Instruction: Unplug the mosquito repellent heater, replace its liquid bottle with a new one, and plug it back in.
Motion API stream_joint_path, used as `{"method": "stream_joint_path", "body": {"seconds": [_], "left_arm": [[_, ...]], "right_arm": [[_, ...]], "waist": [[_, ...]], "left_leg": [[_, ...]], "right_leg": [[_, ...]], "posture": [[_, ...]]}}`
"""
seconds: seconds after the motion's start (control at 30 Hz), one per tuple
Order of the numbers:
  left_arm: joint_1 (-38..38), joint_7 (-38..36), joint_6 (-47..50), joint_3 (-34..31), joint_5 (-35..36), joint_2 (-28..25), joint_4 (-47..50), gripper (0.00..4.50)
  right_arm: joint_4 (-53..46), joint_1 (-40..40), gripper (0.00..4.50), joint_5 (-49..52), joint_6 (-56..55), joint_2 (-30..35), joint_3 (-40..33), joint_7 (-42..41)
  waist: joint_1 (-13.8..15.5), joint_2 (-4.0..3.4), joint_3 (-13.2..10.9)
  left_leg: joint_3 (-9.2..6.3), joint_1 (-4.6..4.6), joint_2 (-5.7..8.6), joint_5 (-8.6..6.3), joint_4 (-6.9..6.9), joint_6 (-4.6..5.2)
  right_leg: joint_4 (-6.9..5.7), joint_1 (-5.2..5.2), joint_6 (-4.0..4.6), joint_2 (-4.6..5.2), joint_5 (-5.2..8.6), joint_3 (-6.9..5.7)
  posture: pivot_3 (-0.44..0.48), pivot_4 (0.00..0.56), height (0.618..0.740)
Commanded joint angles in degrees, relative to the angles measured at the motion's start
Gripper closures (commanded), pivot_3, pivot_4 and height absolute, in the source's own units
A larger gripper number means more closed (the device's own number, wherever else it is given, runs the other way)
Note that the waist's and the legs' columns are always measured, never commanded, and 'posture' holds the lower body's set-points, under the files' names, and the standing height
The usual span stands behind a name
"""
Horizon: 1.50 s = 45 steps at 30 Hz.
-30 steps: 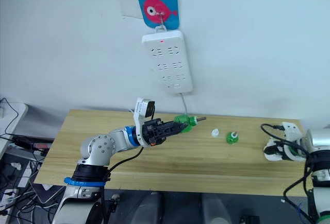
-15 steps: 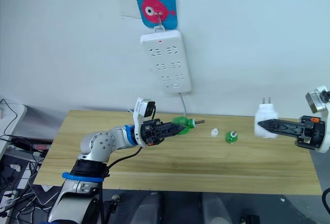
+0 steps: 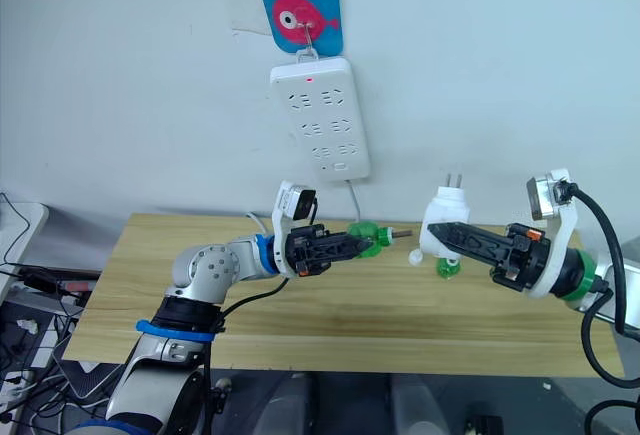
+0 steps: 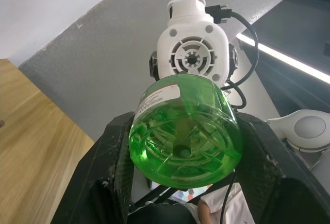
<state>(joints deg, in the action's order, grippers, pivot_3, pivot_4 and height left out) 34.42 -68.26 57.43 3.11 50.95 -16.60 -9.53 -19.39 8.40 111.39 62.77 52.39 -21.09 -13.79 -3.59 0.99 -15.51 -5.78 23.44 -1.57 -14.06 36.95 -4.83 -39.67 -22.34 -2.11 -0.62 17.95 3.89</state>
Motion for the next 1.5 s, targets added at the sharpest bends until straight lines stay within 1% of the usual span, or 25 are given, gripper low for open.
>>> {"method": "stream_joint_path", "body": {"seconds": [0.03,0.3,0.73,1.07,1.3,1.5], "left_arm": [[0.25,-1.13,0.17,-0.24,0.66,0.11,1.46,2.16],[0.2,-1.65,0.64,0.32,0.89,0.07,2.14,2.16],[0.95,-4.98,1.71,2.2,0.33,-1.54,2.19,2.16],[1.62,-6.32,1.81,3.38,0.03,-1.59,2.01,2.16],[1.08,-6.31,2.17,3.47,0.19,-1.71,2.82,2.16],[0.5,-6.39,2.73,3.59,0.62,-1.98,3.92,2.16]], "right_arm": [[-2.58,-0.11,1.52,1.61,-0.9,0.83,0.2,-1.74],[-2.61,-0.52,1.52,1.61,-0.77,2.52,2.06,-1.97],[-2.51,0.59,1.52,1.61,-0.72,2.8,3.78,-2.88],[-2.22,1.75,1.52,1.61,0.45,5.99,6.8,-5.44],[-1.64,3.63,1.52,1.61,-0.29,6.05,8.78,-3.29],[0.06,5.31,1.52,1.61,-0.01,5.04,8.4,-1.61]], "waist": [[0.01,0.0,0.0],[0.11,0.0,0.0],[0.15,0.0,0.0],[0.16,0.0,0.0],[0.15,0.0,0.0],[0.16,0.0,0.0]], "left_leg": [[0.0,0.0,0.0,0.0,0.0,0.0],[-0.01,0.0,0.0,-0.02,0.0,0.04],[-0.01,0.0,-0.01,-0.03,0.01,0.06],[-0.02,0.0,-0.01,-0.04,0.03,0.08],[-0.04,0.0,-0.01,-0.04,0.03,0.08],[-0.05,0.0,-0.02,-0.04,0.03,0.08]], "right_leg": [[0.0,0.0,0.0,0.0,0.0,0.0],[0.0,0.0,0.0,0.0,0.0,0.0],[-0.01,0.0,0.01,0.0,0.0,-0.01],[-0.04,0.0,0.01,0.0,0.0,-0.01],[-0.04,0.0,0.01,0.0,0.0,-0.02],[-0.05,0.0,0.01,0.0,0.0,-0.04]], "posture": [[-0.092,0.221,0.74],[-0.087,0.223,0.74],[-0.097,0.226,0.74],[-0.096,0.23,0.74],[-0.091,0.232,0.74],[-0.089,0.231,0.74]]}}
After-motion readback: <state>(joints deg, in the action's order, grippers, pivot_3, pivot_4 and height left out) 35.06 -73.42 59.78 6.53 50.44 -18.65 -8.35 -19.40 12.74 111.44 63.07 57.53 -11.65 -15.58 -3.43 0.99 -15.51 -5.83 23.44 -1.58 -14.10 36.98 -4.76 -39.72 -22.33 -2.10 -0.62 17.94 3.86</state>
